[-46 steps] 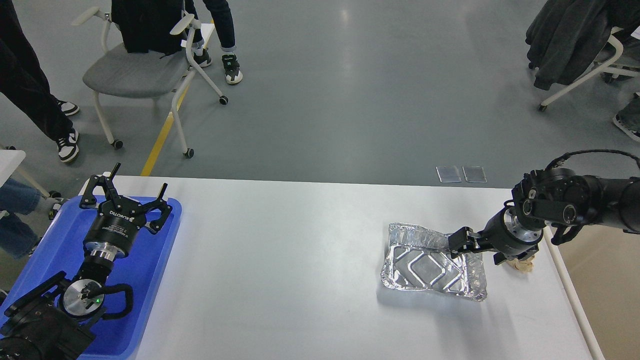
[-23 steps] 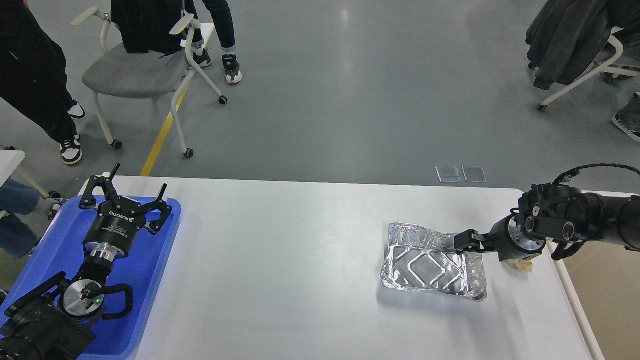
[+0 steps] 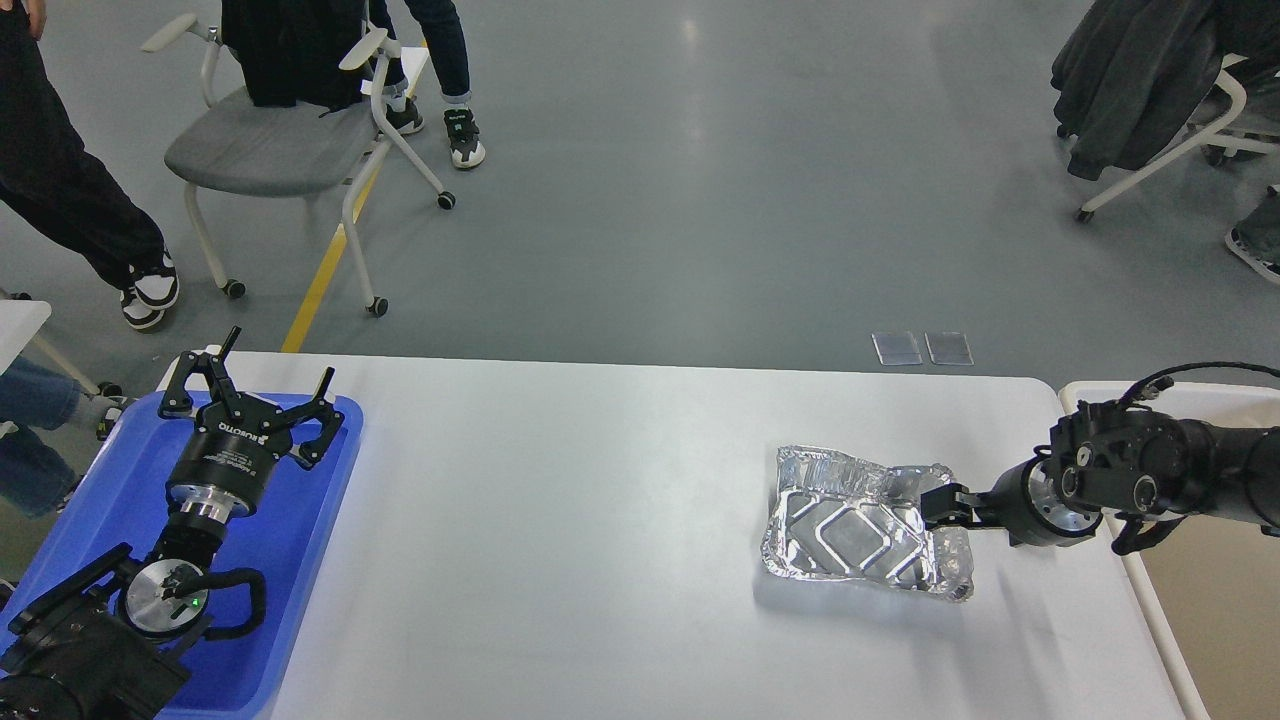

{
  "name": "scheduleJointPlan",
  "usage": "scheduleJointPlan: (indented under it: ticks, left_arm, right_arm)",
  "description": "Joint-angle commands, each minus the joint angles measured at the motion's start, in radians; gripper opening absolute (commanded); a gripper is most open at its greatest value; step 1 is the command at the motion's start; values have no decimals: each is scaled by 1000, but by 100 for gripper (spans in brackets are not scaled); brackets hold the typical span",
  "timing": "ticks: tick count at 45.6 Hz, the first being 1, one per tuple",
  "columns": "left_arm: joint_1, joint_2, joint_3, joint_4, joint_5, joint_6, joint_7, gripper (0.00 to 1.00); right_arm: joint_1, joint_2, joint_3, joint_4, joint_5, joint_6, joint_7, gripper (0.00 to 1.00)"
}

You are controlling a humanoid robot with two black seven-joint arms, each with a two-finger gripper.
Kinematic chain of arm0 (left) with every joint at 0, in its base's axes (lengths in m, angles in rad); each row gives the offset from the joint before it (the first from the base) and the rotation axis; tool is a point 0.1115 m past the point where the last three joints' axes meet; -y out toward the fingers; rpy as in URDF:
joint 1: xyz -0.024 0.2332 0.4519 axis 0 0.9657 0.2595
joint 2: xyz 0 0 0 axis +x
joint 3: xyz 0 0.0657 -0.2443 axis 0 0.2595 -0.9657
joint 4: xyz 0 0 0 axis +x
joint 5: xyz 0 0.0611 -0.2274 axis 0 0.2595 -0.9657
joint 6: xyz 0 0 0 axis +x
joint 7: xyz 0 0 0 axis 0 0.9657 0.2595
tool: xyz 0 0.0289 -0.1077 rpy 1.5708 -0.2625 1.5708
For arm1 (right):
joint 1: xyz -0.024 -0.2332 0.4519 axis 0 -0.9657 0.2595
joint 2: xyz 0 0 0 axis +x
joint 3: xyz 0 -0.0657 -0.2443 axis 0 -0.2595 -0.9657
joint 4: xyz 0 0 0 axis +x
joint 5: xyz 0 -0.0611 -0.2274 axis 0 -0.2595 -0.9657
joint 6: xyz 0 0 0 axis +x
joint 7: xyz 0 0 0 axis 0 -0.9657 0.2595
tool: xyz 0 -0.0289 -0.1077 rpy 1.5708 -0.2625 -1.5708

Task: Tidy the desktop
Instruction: 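Close the right gripper on the foil tray edge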

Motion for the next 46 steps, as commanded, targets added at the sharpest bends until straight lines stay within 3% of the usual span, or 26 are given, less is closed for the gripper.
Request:
scheduleJointPlan:
  ticks: [1, 23, 30, 34, 46]
  left_arm:
    - [0, 0, 0, 0, 0, 0, 0, 99]
    - [0, 0, 0, 0, 0, 0, 0, 99]
    - [0, 0, 0, 0, 0, 0, 0, 99]
    - [0, 0, 0, 0, 0, 0, 0, 99]
    - [0, 0, 0, 0, 0, 0, 0, 99]
  right_arm:
    - [-14, -21, 0, 4, 1, -2, 0, 100]
    - [-33, -12, 36, -16, 7, -20, 0, 100]
    - [-46, -9, 48, -14, 47, -18, -1, 85]
    - [-59, -9, 48, -14, 88, -18, 0, 82]
    - [-59, -7, 59, -1, 94, -5, -1, 38]
